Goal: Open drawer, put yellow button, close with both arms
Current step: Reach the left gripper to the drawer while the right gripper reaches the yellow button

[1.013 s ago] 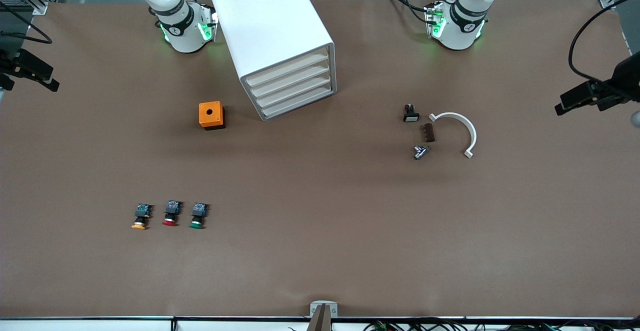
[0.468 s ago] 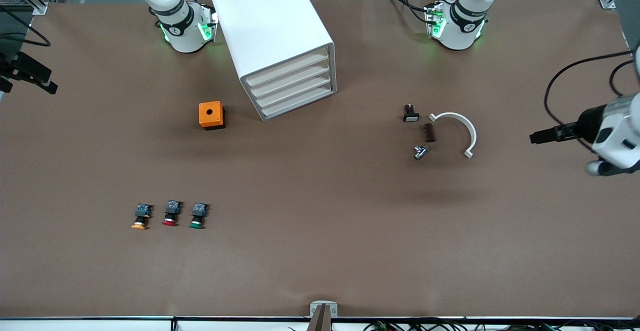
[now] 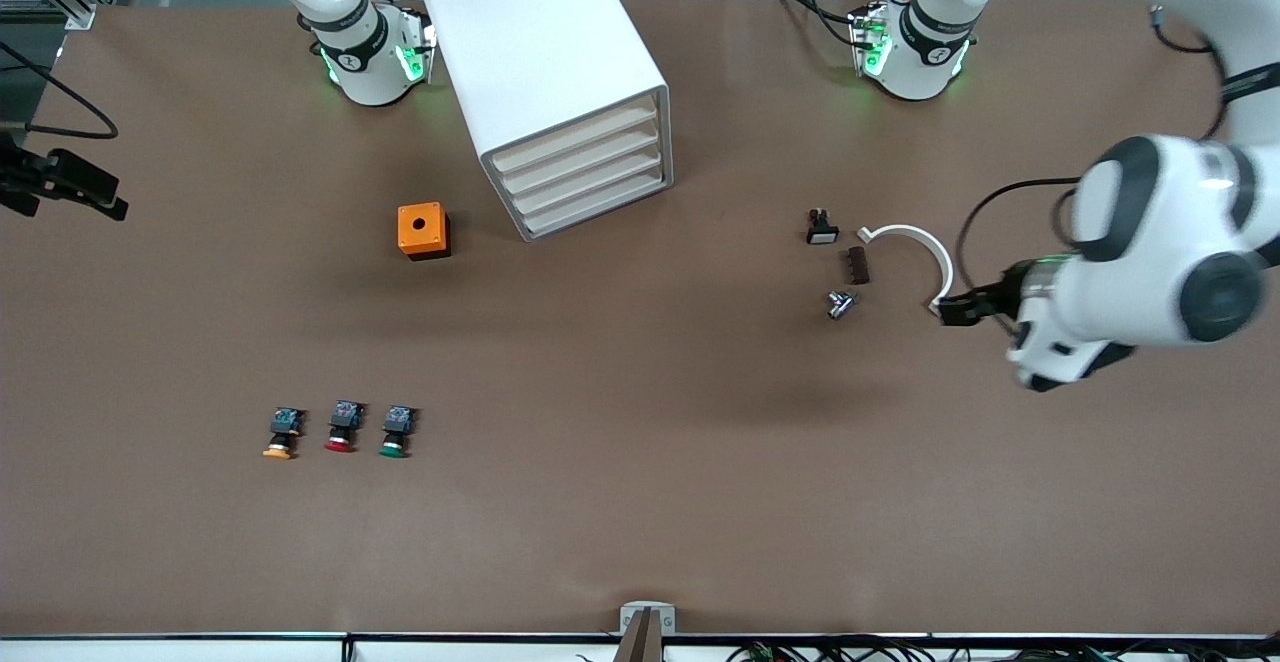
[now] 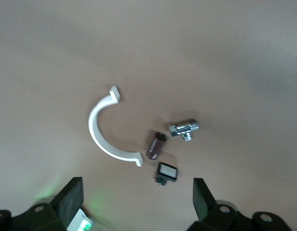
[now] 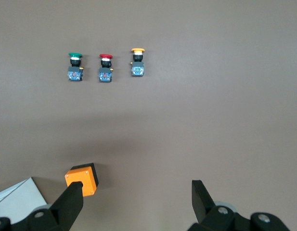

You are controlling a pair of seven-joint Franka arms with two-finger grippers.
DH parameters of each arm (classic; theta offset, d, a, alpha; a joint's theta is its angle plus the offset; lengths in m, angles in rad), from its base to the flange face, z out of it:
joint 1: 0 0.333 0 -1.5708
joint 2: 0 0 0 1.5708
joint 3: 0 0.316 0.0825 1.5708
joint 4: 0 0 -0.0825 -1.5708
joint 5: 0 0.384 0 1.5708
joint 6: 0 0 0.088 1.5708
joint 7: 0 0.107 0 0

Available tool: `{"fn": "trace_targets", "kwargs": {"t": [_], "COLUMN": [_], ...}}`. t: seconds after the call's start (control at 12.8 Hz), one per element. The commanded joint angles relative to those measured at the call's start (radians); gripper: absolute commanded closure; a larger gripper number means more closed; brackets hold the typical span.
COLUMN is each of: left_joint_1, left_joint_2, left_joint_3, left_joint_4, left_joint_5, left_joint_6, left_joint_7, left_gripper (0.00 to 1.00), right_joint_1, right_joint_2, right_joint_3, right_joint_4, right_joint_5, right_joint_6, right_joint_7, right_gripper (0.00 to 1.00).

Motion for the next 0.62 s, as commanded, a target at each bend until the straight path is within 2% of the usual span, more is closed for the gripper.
{"fn": "trace_targets", "kwargs": {"t": [0.0,0.23,0.39,0.55], "left_joint_1": [-0.044,-0.102,-0.105,-0.127], "left_joint_2": [0.072,0.152,0.193,0.218], "left_joint_3": [-0.006,-0.006,-0.008,-0.008], "left_joint_4": [0.039,0.112,0.135,0.166], "left_joint_5": [-0.088,-0.220,-0.390,-0.544], "left_joint_6": [-0.026,-0.124,-0.146,-0.178], "left_joint_7": [-0.222,-0.477,-0.766,-0.982], "left_gripper": [0.00,0.00,0.00,0.00], "right_joint_1": [-0.029,-0.047,-0.056,-0.052], "right_joint_2": [0.168,0.269,0.335,0.436], "right_joint_3": [0.016,0.016,0.016,0.017], "right_joint_4": [0.072,0.064,0.003,-0.002], "right_joint_5": [-0.019,-0.020,-0.009,0.006], "right_joint_6": [0.052,0.151,0.344,0.477], "right_joint_7": [-0.009,-0.001,0.011,0.044], "right_gripper": [0.00,0.00,0.00,0.00]}}
